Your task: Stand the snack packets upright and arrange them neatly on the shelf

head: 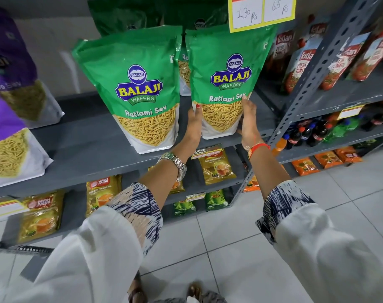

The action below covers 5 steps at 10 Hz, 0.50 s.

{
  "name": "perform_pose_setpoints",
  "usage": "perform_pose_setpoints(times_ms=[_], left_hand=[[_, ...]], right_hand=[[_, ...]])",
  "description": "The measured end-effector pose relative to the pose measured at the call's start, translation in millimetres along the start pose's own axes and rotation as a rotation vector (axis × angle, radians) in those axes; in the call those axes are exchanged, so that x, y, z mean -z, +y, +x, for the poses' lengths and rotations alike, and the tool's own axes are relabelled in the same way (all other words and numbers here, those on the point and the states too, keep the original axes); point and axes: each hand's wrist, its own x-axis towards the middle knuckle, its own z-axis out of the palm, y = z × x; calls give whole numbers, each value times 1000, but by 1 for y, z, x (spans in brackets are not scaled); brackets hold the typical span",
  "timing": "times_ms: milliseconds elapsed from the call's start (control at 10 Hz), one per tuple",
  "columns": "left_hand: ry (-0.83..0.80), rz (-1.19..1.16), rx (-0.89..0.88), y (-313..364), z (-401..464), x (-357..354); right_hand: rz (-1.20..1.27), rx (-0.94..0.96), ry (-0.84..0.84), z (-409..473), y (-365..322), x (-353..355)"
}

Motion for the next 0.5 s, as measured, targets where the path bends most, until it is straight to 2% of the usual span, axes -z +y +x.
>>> perform_pose_setpoints(times_ms=[300, 400, 500], left_hand=[[-15, 21, -45, 1, -14, 2], [-27, 116, -106, -8, -23, 8], [39, 188, -232, -18, -41, 16]], right_hand=[[8, 19, 0, -6, 4, -2], [-60, 82, 56, -16, 7, -8], [-191, 247, 131, -34, 11, -16]])
